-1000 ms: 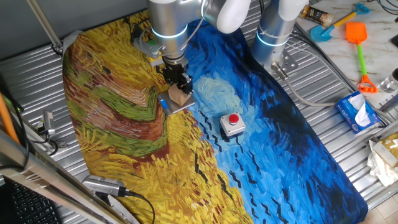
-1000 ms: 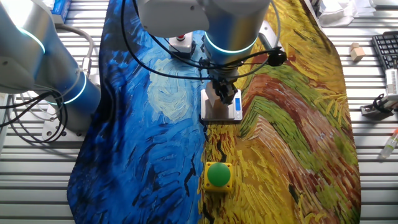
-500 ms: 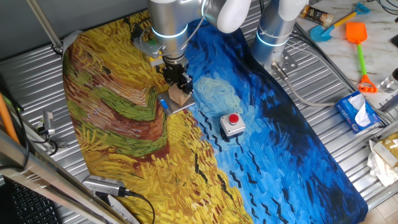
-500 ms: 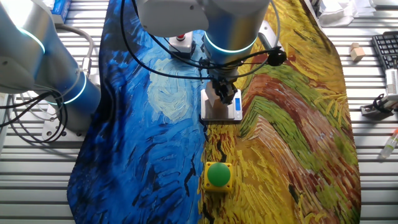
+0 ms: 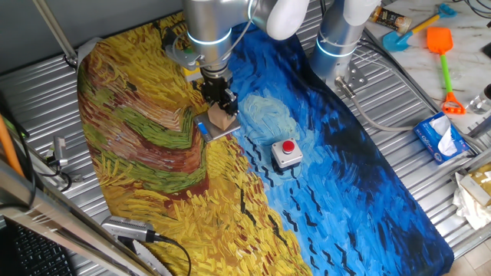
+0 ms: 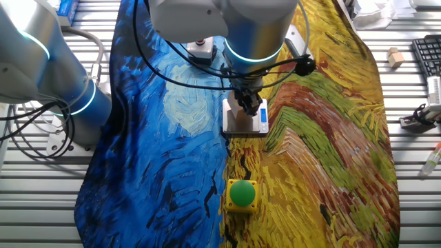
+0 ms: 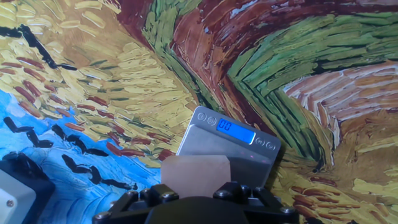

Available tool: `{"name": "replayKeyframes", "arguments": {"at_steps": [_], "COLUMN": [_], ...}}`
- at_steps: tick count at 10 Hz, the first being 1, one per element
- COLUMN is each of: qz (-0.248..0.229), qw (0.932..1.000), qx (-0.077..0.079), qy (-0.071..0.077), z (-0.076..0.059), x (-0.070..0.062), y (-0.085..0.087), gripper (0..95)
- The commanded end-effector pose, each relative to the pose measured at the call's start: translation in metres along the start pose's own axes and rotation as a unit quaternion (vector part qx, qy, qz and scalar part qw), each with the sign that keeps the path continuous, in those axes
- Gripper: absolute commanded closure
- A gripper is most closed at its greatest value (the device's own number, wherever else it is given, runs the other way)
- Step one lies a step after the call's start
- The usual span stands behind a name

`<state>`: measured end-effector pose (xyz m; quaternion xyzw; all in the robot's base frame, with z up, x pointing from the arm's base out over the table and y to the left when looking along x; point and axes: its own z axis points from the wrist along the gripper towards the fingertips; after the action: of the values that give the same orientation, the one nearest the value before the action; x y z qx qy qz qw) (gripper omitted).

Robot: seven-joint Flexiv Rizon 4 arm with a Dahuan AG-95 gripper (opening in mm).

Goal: Place the block on the scale

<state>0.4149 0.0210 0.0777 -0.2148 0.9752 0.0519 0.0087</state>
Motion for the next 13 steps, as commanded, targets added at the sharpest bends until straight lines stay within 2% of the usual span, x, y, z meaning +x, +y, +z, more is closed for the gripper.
{"name": "replayKeyframes", "arguments": {"at_steps": [1,4,10,13], "qz": [-0.001,-0.001,0.001,0.001], "qw": [1.0,1.0,1.0,0.9999], "qx": [-0.002,-0.003,0.006,0.007], "qy": [0.0,0.003,0.008,0.009], "z": [0.0008,0.0008,0.0011,0.0095], "x": [0.0001,0.0001,0.0007,0.0004], "y": [-0.0002,-0.0002,0.0002,-0.0006], "gripper": [95.0,95.0,95.0,95.0]}}
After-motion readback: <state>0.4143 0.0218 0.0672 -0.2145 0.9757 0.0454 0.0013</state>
